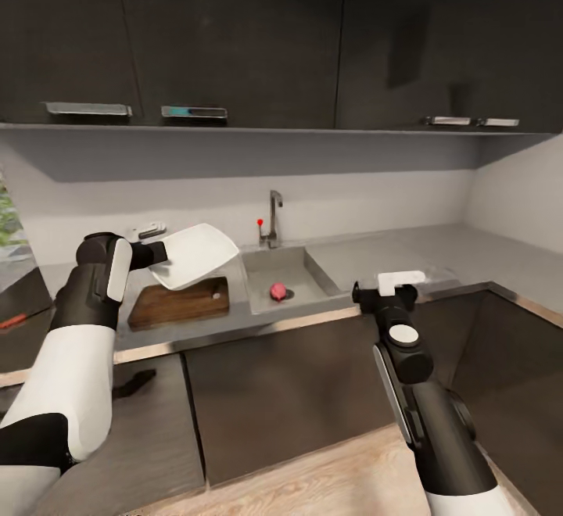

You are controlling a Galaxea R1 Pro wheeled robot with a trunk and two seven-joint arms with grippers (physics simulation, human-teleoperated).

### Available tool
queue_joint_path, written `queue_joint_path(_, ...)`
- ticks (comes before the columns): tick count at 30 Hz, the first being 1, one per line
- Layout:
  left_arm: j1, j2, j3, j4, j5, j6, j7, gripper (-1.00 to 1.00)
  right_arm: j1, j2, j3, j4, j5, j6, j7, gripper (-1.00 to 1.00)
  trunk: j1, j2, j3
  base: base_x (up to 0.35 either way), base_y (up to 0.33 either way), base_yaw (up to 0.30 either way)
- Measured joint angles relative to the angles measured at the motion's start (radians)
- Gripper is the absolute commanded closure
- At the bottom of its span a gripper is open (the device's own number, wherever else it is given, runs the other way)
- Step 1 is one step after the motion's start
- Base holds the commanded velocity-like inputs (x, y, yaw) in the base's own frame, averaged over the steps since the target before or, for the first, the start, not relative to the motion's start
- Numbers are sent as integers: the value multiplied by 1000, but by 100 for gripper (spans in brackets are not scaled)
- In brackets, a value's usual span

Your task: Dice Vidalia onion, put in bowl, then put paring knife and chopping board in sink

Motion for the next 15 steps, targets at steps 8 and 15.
queue_joint_path(8,0,4,0,9,0,0,0,100,0,0,-1,0,0,0,0,-100,0,0,0,201,249,61)
queue_joint_path(15,0,5,0,22,1,0,0,100,0,0,-1,0,0,0,0,-100,0,0,0,205,244,2)
